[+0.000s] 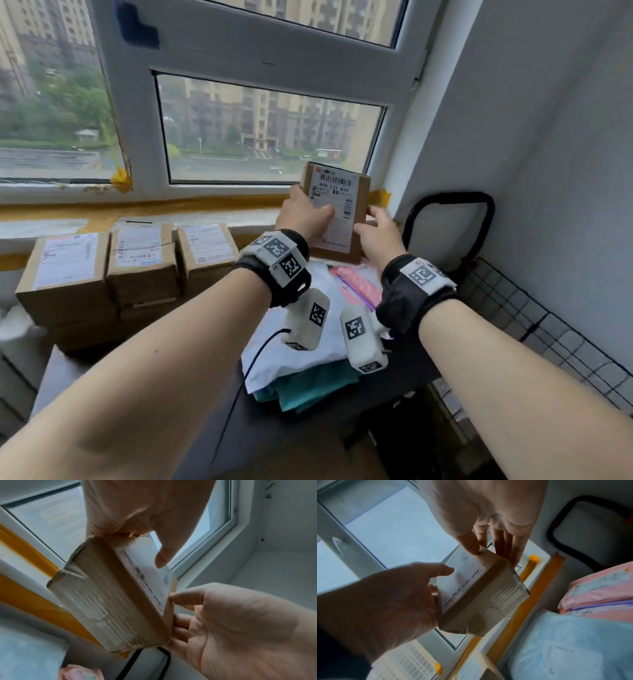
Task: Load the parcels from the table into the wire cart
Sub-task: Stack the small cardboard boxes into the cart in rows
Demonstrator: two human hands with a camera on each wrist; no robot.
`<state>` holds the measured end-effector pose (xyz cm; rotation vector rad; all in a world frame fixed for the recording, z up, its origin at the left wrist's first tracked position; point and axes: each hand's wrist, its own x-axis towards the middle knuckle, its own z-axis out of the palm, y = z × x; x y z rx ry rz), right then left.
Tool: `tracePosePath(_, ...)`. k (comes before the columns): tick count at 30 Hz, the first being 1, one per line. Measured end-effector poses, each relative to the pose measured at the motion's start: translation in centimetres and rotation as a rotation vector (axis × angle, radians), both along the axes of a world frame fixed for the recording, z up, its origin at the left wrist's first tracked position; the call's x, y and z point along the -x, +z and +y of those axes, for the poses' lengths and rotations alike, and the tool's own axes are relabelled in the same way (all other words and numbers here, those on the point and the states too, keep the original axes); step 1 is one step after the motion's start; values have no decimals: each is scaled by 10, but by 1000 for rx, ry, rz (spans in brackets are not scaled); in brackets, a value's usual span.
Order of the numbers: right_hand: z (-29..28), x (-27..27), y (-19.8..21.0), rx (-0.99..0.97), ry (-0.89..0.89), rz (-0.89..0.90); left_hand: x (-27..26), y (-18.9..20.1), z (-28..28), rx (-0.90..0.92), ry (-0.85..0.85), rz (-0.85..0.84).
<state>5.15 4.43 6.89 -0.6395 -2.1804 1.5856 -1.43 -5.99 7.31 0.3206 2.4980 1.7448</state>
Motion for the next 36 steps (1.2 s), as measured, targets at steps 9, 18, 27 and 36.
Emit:
tracePosePath(9, 160, -134, -17, -75, -140, -35, -122, -14, 167, 70, -138, 4)
tracePosePath(18, 308, -227, -33, -116, -179, -76, -201, -38, 311, 53, -224, -34)
tracePosePath(27, 418, -231, -65, -89, -199, -85, -192, -66, 413, 130, -301, -62)
tracePosePath(36, 536, -164, -94, -119, -205, -256, -121, -106, 527, 171, -334, -128)
